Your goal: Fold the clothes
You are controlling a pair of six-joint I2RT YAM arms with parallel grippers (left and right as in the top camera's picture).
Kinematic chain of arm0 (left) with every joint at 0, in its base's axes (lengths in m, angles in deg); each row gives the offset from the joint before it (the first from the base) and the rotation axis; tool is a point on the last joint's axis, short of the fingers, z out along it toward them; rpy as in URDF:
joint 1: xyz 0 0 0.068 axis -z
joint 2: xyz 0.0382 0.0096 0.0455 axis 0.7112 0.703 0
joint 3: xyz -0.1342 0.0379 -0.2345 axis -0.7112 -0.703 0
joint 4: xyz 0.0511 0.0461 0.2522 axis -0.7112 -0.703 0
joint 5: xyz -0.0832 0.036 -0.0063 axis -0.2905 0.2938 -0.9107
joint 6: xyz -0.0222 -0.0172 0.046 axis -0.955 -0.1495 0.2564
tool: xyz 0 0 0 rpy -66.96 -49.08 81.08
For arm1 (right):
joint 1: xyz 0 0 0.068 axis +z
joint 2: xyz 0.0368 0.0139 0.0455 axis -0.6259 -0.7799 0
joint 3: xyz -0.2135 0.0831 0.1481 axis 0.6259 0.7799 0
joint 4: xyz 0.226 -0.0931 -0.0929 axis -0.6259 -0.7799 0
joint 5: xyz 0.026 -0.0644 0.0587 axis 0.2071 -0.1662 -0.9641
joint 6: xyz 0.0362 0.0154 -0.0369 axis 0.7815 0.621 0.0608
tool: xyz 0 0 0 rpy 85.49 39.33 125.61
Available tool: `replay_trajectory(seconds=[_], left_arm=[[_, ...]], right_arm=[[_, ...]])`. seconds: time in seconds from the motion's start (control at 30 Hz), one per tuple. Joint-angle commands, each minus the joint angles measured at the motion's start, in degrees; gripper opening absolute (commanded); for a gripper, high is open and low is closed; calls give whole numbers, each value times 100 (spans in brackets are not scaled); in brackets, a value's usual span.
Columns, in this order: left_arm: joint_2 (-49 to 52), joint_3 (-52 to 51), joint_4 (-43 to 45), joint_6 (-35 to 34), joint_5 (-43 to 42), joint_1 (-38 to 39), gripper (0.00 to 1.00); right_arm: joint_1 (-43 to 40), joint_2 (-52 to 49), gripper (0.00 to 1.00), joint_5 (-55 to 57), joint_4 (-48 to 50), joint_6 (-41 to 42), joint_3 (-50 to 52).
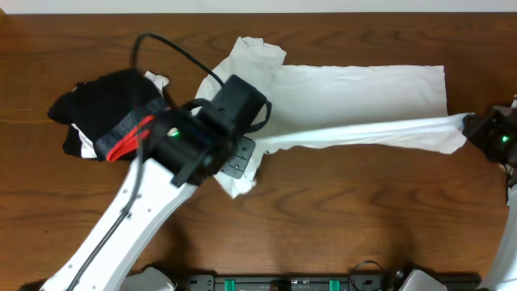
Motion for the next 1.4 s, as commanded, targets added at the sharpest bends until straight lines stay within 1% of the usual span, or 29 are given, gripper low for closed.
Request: replay_trajectory(seconds=[0.0, 0.13, 0.2, 0.3, 0.37, 0.43, 0.47, 0.53, 0.6, 0.63, 0.67, 0.73, 0.77, 0.8, 0.83, 0.9, 0.93, 0.97, 1.0, 1.03, 1.07, 1.1, 1.13, 1.2, 1.23, 1.27, 1.37], left_arm=[[-361, 538, 7, -138, 911, -31, 6], [-704, 1226, 72, -136, 1545, -31, 6], [-883, 1644, 138, -131, 1674, -31, 6], [-1102, 2214, 256, -133, 1578, -31, 6], [-1176, 2472, 258, -122, 1239, -28, 5], [-1207, 2640, 164, 31, 1056, -28, 6], [-1207, 2763, 50, 168, 1259, -31, 6], [-1209, 3091, -133, 164, 2046, -31, 6], [-1217, 3432, -138, 157, 2118, -28, 6], [-1217, 3617, -109, 90, 1978, -31, 6], [-1207, 3762, -44, -24, 1615, -28, 6], [-1180, 3794, 24, -208, 658, -28, 6], [-1134, 3788, 15, -195, 240, -28, 6], [-1067, 3790, -72, -146, 232, -31, 6], [-1027, 3810, -192, -101, 608, -31, 6], [-990, 3888, -424, -162, 1912, -31, 6], [-994, 3936, -459, -212, 2415, -31, 6], [-1012, 3985, -450, -278, 2568, -31, 6], [-1023, 4024, -380, -492, 2378, -28, 6], [-1029, 4028, -275, -566, 1821, -28, 6], [-1008, 4028, -175, -433, 1078, -28, 6], [-955, 4028, -160, -188, 693, -28, 6], [-916, 4028, -256, -13, 905, -31, 6], [-890, 4028, -549, -138, 2636, -31, 6], [-916, 4028, -621, -304, 3224, -31, 6], [-968, 4030, -621, -391, 3464, -31, 6], [-1134, 4092, -245, -387, 3139, -31, 6]], right_arm=[[-28, 313, 1, -474, 129, -332, -472], [-28, 640, 1, -542, 299, -372, -1080], [-28, 774, 1, -516, 310, -365, -1517], [-28, 835, 1, -149, 295, -133, -2262], [-28, 804, 1, -83, 302, 20, -2830], [-28, 719, 1, -85, 299, 195, -3386], [-28, 656, 1, -87, 299, 286, -3689], [-28, 485, 1, -140, 289, 444, -4328], [-28, 323, 1, -225, 212, 492, -4835], [-28, 227, 1, -269, 131, 494, -5125], [-28, 116, 1, -269, 7, 494, -5445], [-28, -55, 1, -282, -188, 529, -5882], [-28, -138, 1, -306, -273, 560, -6074], [-28, -238, 1, -354, -354, 557, -6295], [-28, -306, 1, -356, -404, 557, -6439], [-28, -444, 1, -352, -518, 557, -6725], [-28, -481, 1, -350, -568, 557, -6811], [-28, -511, 1, -352, -614, 564, -6887], [-28, -533, 1, -354, -636, 595, -6931], [-28, -540, 1, -352, -634, 621, -6946], [-28, -542, 1, -350, -629, 619, -6946], [-28, -542, 1, -332, -632, 616, -6946], [-28, -542, 1, -304, -651, 614, -6946], [-28, -540, 1, -192, -737, 564, -6946], [-28, -535, 1, -142, -804, 505, -6946], [-28, -525, 1, -42, -916, 463, -6946], [-28, -525, 1, 295, -1311, 299, -6946]])
